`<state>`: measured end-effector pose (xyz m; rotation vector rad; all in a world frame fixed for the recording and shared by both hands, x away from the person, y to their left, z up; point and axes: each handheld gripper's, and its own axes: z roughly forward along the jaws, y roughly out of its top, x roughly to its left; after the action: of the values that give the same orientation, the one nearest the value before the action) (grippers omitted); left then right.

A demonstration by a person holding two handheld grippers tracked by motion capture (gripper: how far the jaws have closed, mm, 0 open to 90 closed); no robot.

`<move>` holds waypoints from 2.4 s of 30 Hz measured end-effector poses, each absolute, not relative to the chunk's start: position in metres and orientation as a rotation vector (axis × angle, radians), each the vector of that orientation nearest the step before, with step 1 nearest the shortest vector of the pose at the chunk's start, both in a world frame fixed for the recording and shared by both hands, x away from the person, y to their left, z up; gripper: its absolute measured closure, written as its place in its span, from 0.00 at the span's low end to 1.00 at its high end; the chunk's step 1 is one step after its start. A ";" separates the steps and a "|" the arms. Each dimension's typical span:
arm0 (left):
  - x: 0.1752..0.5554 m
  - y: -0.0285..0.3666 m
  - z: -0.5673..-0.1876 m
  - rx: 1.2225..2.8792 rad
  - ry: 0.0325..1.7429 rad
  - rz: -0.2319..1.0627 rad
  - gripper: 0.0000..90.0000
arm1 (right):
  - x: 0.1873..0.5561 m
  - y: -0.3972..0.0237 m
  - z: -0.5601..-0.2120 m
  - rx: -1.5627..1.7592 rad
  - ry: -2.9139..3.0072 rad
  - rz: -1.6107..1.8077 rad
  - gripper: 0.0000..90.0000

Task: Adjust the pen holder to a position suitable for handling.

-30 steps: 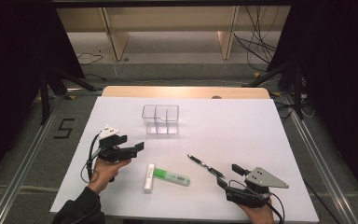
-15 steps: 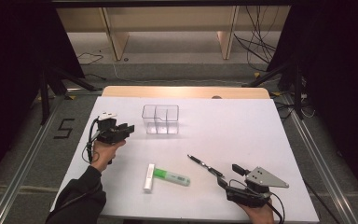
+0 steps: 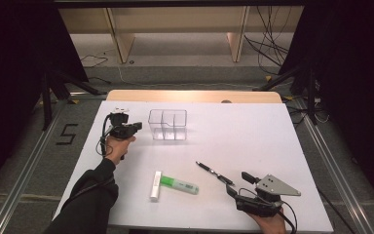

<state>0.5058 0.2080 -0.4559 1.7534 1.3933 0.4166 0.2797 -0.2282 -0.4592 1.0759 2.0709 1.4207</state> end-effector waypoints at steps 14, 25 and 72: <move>0.524 0.196 -0.456 1.760 1.403 0.378 0.99 | 0.280 -0.227 -0.460 1.078 2.075 1.424 0.32; 0.529 0.184 -0.453 1.777 1.396 0.372 0.99 | 0.279 -0.228 -0.459 1.077 2.070 1.427 0.32; 0.526 0.099 -0.453 1.762 1.372 0.277 0.99 | 0.280 -0.228 -0.461 1.080 2.078 1.420 0.32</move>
<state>0.5264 0.0988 -0.4528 1.7621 1.3723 0.2769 0.2804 -0.2278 -0.4606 1.0804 2.0784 1.4200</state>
